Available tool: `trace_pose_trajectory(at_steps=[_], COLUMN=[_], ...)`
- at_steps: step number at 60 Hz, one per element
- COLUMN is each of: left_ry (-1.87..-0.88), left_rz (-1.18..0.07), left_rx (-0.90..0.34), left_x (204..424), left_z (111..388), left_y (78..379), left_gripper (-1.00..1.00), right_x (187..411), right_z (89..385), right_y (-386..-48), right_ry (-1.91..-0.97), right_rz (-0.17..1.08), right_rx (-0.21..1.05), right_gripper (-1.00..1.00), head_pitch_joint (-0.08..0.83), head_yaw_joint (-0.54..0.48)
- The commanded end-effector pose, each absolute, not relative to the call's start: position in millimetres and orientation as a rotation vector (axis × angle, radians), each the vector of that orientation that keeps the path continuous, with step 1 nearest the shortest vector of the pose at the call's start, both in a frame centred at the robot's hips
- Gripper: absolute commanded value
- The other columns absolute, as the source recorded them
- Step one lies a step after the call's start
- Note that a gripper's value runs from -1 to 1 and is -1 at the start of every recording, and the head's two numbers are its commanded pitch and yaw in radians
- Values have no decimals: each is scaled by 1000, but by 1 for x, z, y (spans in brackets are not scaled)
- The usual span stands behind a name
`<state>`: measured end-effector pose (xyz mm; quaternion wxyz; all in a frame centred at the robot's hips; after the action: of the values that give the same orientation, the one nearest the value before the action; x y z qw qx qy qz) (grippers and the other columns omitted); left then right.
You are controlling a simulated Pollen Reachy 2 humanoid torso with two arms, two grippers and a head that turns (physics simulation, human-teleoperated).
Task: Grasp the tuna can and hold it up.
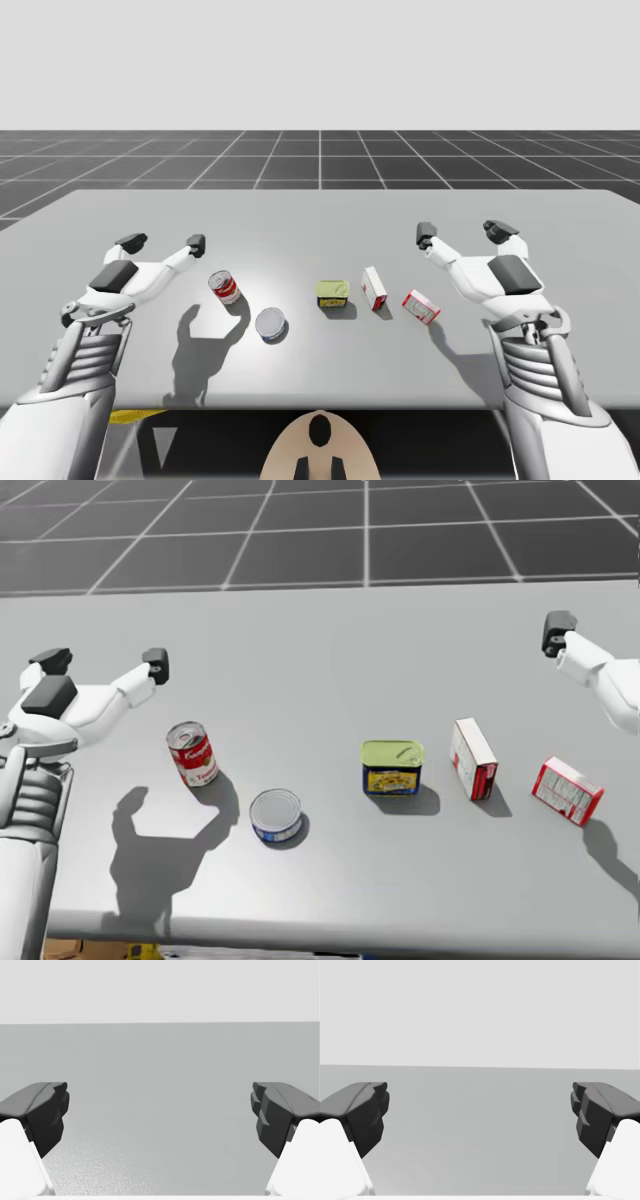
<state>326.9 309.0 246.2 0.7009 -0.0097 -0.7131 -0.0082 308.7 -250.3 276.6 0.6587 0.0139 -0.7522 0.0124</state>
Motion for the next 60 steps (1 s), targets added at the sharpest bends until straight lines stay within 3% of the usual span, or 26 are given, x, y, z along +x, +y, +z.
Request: trace_pose_trajectory(at_steps=[1,25,37,46,60], left_ry=[-1588,-1596,-1609,-1568,-1459], left_rz=[-22,-37,-46,-97,-304], left_rx=[-19,-14,-20,-48,-98], left_x=[327,326,322,304,268], left_z=[246,246,251,264,279], left_y=[309,305,302,300,280], left_gripper=[-1000,-1000,-1000,-1000,-1000], right_x=[308,307,308,308,309], right_z=[278,277,276,276,275], right_y=[-251,-248,-247,-247,-247], right_ry=[-1703,-1701,-1701,-1699,-1703], right_rz=[26,33,36,37,45], right_rx=[33,34,32,26,15], right_gripper=[-1000,-1000,-1000,-1000,-1000], head_pitch_joint=[622,745,755,748,746], head_yaw_joint=[139,196,203,200,213])
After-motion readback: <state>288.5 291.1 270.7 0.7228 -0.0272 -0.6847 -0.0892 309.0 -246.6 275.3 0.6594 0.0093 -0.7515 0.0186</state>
